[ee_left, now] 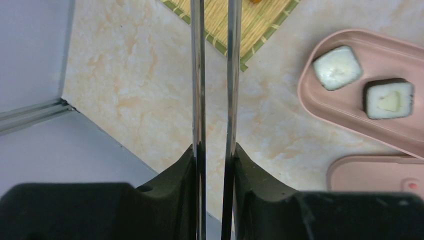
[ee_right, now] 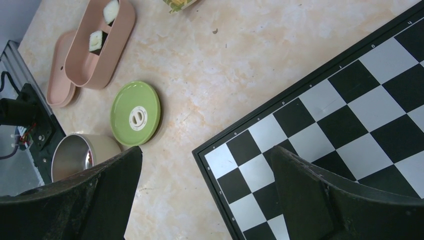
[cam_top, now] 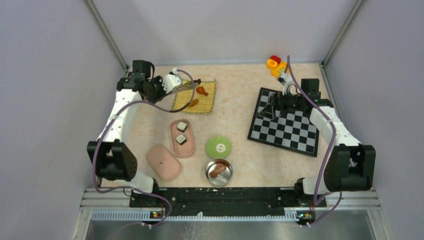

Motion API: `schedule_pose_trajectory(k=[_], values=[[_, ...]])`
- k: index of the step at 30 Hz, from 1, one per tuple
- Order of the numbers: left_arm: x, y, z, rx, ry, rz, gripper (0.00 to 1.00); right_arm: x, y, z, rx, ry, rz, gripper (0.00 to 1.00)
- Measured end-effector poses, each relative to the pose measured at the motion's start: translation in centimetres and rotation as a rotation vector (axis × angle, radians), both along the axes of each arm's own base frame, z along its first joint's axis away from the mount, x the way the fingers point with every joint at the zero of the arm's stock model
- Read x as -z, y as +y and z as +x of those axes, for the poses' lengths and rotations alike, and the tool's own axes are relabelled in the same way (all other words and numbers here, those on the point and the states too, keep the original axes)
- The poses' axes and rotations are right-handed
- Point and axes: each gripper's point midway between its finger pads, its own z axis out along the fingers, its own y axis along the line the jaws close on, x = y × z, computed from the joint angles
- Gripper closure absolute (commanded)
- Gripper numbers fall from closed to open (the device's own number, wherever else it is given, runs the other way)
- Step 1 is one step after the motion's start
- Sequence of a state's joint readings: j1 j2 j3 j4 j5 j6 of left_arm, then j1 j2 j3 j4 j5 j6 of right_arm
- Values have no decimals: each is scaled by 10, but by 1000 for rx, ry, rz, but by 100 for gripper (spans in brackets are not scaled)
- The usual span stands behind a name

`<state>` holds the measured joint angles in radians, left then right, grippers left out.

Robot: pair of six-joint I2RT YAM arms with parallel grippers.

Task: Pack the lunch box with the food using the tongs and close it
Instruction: Pick up the fake food from the plate, then place the fake food in the packing box.

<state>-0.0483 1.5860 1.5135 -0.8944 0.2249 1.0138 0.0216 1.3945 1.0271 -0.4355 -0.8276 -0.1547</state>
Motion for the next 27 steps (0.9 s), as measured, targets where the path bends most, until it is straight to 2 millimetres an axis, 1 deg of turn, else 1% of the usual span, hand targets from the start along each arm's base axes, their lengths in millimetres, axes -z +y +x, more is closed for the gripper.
schedule_pose_trajectory(k=[1, 3, 6, 12, 15, 18, 21, 23, 27], values=[[-7, -2, -6, 6, -13, -9, 82, 0, 0, 0, -2, 0, 2, 2], [-19, -9, -24, 23, -33, -30, 82, -1, 1, -1, -6, 0, 7, 2], [-30, -21, -52, 53, -28, -58, 82, -1, 2, -2, -12, 2, 13, 2], [-36, -41, -93, 105, 5, -97, 82, 1, 4, -4, -20, 8, 25, 2], [-37, -55, -115, 157, 17, -105, 83, 2, 4, -5, -20, 13, 29, 2], [-35, -74, -143, 245, 24, -100, 83, 2, 4, -5, -20, 13, 31, 2], [-27, -87, -171, 323, 58, -89, 83, 1, 4, -4, -21, 5, 32, 2], [-20, -89, -186, 357, 97, -76, 82, 0, 4, -3, -21, 0, 32, 2], [-4, -84, -212, 393, 192, -51, 81, 0, 4, -3, -20, 0, 32, 2]])
